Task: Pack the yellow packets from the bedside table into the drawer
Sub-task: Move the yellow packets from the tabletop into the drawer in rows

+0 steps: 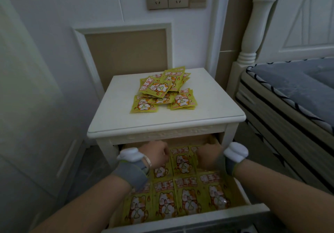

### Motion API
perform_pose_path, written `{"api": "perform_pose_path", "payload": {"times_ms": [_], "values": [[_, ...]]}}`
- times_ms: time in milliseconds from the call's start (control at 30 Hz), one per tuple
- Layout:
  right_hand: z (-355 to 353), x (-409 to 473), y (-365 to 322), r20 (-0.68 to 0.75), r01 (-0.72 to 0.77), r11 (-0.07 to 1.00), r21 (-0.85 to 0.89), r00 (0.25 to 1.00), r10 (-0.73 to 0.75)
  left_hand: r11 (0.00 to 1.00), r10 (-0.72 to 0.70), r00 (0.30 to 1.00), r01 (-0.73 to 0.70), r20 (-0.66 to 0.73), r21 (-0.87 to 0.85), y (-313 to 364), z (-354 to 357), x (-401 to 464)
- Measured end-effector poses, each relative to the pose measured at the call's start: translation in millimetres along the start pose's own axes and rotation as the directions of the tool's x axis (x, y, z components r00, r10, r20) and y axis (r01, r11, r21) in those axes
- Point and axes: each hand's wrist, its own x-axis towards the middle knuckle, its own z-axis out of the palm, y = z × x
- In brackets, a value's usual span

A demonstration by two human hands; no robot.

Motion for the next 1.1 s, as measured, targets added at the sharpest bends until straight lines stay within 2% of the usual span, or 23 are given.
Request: {"api": "perform_pose_path", "payload": {"times_ms": [133,200,267,333,433,500,600,667,733,933,1100], "values": [[-35,-16,6,-0.225,0.133,0.948,0.290,0.972,-0.067,0.999,0.002,0.996,-0.006,-0.094,-0.042,1,-29,-6],[-49,-22,8,-0.407,0.242,0.897,0.370,0.910,-0.078,0.994,-0.007,0.983,-0.013,-0.182,-0.111,-1,-45,-11],[-57,-22,9,-0.591,0.327,0.859,0.393,0.806,-0.036,0.987,-0.019,0.964,-0.024,-0.266,-0.158,-3,-58,-17],[-61,-17,12,-0.695,0.335,0.863,0.378,0.719,0.025,0.981,-0.051,0.924,-0.025,-0.378,-0.194,-9,-71,-19],[-62,-3,18,-0.792,0.336,0.871,0.358,0.604,0.092,0.984,-0.079,0.864,-0.011,-0.497,-0.176,-22,-79,-16],[-59,9,21,-0.816,0.318,0.875,0.365,0.562,0.135,0.992,-0.093,0.841,0.031,-0.534,-0.124,-30,-77,-10],[-57,23,23,-0.760,0.225,0.877,0.424,0.616,0.209,0.993,-0.114,0.848,0.096,-0.518,-0.062,-40,-70,3],[-57,28,21,-0.714,0.193,0.878,0.438,0.668,0.209,0.991,-0.132,0.871,0.127,-0.473,-0.042,-44,-66,12],[-58,33,18,-0.697,0.182,0.883,0.433,0.688,0.200,0.986,-0.146,0.897,0.165,-0.418,0.009,-47,-63,18],[-60,47,13,-0.651,0.057,0.959,0.279,0.745,0.145,0.976,-0.183,0.945,0.208,-0.272,0.066,-46,-58,28],[-62,50,14,-0.590,0.006,0.968,0.252,0.794,0.148,0.975,-0.189,0.948,0.211,-0.257,0.063,-45,-60,27]]}}
